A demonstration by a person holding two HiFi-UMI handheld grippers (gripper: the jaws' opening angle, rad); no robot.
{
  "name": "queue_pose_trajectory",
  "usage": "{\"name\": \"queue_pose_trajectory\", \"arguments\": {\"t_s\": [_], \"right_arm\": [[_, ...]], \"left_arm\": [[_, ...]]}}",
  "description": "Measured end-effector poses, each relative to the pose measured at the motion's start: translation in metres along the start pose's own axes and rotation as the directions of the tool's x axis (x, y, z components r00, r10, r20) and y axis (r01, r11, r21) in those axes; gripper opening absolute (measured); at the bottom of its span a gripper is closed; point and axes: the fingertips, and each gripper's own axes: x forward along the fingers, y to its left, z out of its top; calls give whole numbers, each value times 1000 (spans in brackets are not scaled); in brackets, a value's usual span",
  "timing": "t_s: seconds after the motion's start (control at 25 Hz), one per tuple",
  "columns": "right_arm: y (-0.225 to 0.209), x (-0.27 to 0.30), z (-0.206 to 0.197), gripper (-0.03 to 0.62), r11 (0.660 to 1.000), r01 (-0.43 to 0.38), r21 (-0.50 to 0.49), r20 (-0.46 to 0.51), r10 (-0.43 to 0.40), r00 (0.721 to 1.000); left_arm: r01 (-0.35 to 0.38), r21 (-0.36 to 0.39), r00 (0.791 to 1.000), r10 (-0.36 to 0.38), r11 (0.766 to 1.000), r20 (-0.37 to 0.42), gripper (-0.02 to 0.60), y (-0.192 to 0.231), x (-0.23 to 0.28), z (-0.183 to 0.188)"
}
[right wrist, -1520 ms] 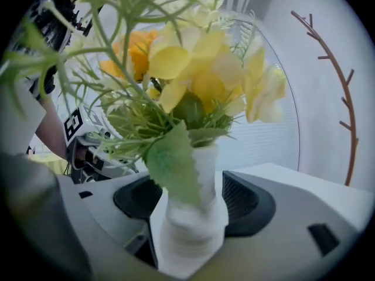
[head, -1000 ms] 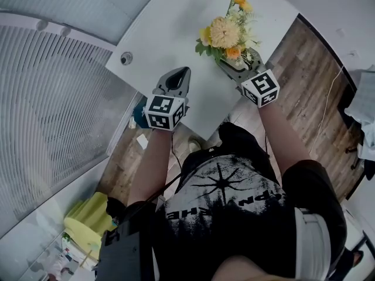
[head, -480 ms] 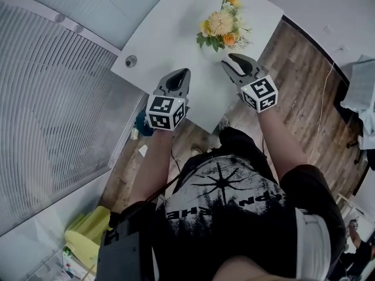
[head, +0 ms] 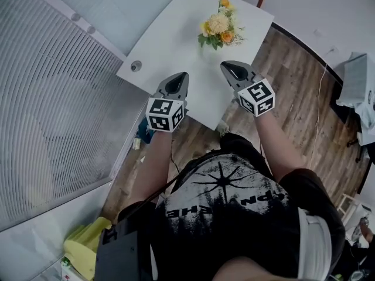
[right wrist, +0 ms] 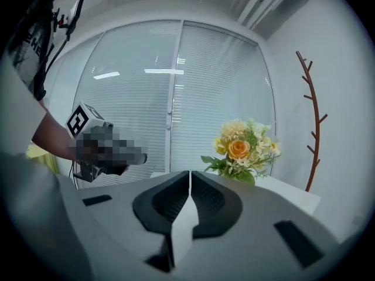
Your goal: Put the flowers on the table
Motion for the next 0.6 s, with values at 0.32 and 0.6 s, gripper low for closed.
{"name": "queue_pose_trajectory", "arguments": {"t_s": [0.32,0.6], "right_arm": [[15,-12,5,25,999,9,53,6,-10,1000],[23,-12,-1,21,999,-1,36,-5,2,1000]], "left_arm": [[-22,2,1000,22,1000,0,12,7,-23,-8],[-45,7,999,45,999,10,12,10,-34,-5]]}}
